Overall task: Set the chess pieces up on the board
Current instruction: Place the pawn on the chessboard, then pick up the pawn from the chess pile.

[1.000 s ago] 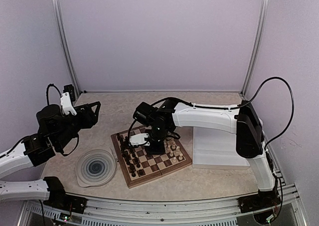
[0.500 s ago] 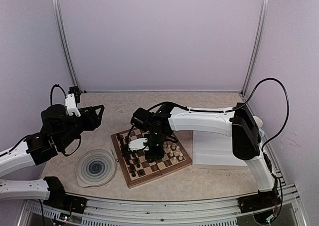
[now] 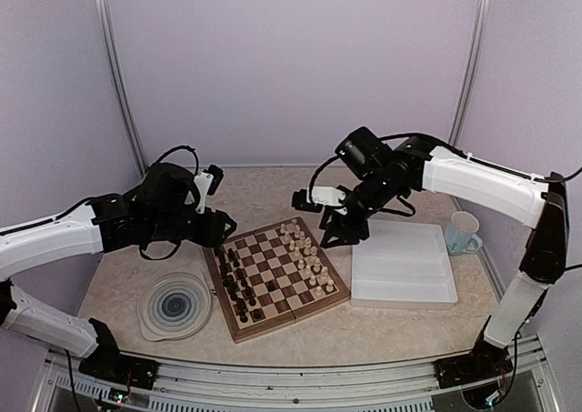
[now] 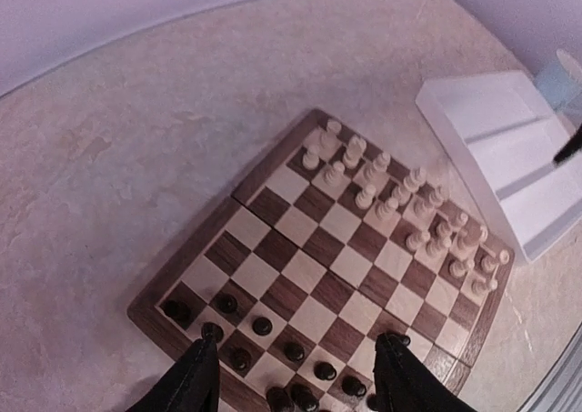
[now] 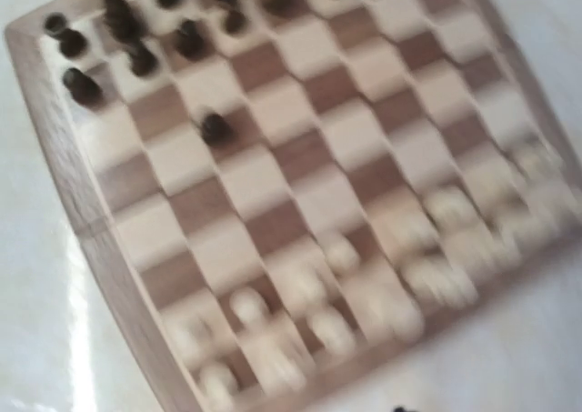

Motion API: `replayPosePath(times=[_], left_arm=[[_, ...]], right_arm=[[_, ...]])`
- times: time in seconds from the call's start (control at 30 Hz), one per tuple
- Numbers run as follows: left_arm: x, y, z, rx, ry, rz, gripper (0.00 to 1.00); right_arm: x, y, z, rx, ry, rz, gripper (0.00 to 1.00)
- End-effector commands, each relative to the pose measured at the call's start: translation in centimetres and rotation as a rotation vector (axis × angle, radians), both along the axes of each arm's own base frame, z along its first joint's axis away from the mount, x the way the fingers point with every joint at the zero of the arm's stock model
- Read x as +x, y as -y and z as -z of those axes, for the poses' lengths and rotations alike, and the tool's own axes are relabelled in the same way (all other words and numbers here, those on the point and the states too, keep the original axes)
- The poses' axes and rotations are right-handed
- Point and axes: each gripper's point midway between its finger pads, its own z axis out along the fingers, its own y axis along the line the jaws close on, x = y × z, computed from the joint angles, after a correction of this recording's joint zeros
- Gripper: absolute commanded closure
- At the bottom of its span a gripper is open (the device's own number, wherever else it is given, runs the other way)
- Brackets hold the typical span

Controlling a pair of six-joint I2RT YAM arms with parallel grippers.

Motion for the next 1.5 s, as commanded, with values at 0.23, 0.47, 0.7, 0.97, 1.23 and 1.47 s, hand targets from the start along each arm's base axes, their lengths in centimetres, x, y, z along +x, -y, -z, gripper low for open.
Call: replayPosePath(times=[0.23,0.47,0.7,0.97,1.23,1.47], left_arm=[[-4.8,7.9,9.0,0.254,-0.336,0.364,0.48],[-5.4,9.3,13.0,0.33,-0.443,0.418,0.53],[-4.6,10.1,13.8,0.339,-0.441,0.417,0.59],[-4.5,11.2,14.3,0.326,-0.468,0.447,0.75],[-4.6,10.8,15.2,0.358,-0.494,0.442,0.76],[-3.8,10.3,14.6,0.355,-0.484,0.422,0.91]], right_arm=[[6.1,13.9,-4.2,0.456,0.0,0.322,0.51],[6.9,18.5,-4.5,0.565,0.05,0.443,0.43],[6.5,18.4,-4.5,0.57,0.057,0.424,0.41],[6.4,18.4,-4.0,0.565,0.053,0.42,0.4],[6.3,18.3,-3.7,0.563,0.043,0.415,0.4],[6.4,18.3,-3.4,0.56,0.036,0.414,0.4]])
